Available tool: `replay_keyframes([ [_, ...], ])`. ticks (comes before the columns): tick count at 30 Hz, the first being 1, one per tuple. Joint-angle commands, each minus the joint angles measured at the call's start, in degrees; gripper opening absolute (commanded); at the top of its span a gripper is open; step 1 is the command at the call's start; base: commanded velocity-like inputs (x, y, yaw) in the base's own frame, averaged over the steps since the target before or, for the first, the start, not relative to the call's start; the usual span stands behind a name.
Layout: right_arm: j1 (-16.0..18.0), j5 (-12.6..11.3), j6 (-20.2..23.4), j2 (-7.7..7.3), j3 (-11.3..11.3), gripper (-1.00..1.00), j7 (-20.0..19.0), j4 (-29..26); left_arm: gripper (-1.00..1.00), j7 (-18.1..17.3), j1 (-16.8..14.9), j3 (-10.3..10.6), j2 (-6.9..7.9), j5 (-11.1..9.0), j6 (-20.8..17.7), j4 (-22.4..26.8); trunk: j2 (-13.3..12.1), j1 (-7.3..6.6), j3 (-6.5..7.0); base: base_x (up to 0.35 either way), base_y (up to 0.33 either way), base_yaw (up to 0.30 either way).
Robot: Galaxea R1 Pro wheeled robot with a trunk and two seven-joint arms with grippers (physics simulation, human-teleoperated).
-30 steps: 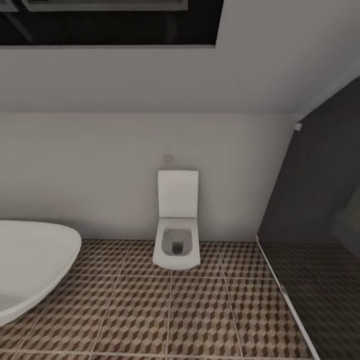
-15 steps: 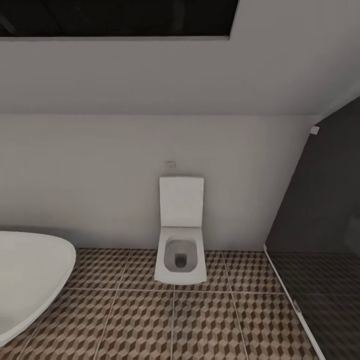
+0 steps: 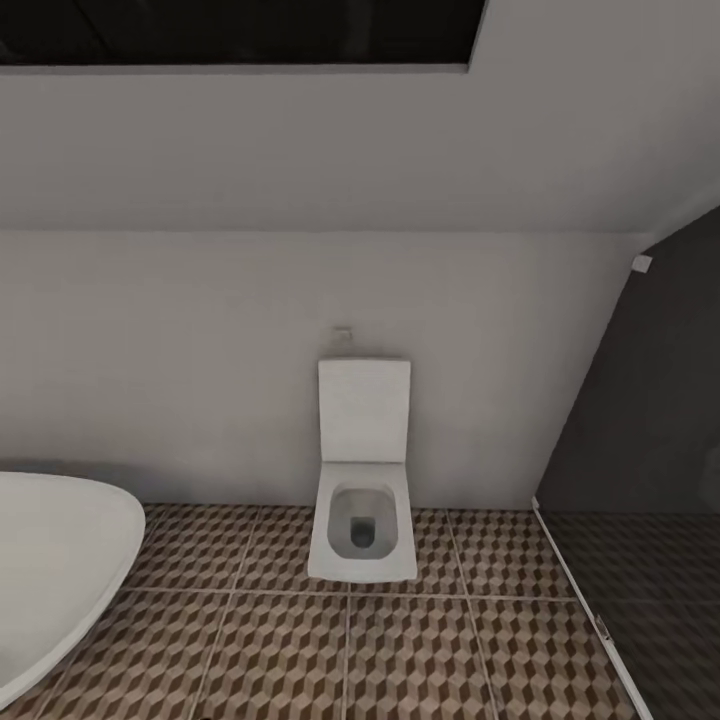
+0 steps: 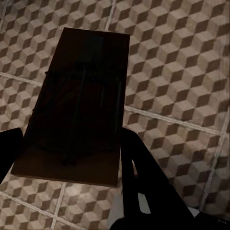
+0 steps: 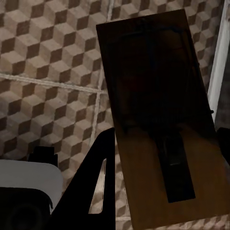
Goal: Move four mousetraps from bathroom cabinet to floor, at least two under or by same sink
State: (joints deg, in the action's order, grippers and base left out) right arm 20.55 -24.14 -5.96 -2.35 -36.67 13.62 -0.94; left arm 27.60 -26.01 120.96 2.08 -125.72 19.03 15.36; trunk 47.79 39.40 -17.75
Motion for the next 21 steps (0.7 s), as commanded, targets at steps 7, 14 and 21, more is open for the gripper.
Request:
replay_keyframes([
  [7, 5.82, -0.2, 10.51, -0.09, 0.35, -1.0, 0.89, -0.22, -1.0, -0.13, -4.07, -0.1, -3.97, 0.12, -8.82, -9.0, 0.0, 0.0, 0.0, 0.001, 0.0, 0.0],
  [14, 11.88, -0.33, 12.41, -0.29, 0.66, -1.0, 1.76, -0.16, -1.0, -0.75, -9.99, -0.11, -6.68, 0.13, -18.82, -12.3, 0.0, 0.0, 0.0, 0.0, 0.0, 0.0],
  [21, 19.05, -0.14, 15.84, -0.34, 5.51, -1.0, 8.18, -0.49, -1.0, -0.86, -17.89, -0.05, -7.22, 0.1, -24.31, -12.8, 0.0, 0.0, 0.0, 0.0, 0.0, 0.0],
])
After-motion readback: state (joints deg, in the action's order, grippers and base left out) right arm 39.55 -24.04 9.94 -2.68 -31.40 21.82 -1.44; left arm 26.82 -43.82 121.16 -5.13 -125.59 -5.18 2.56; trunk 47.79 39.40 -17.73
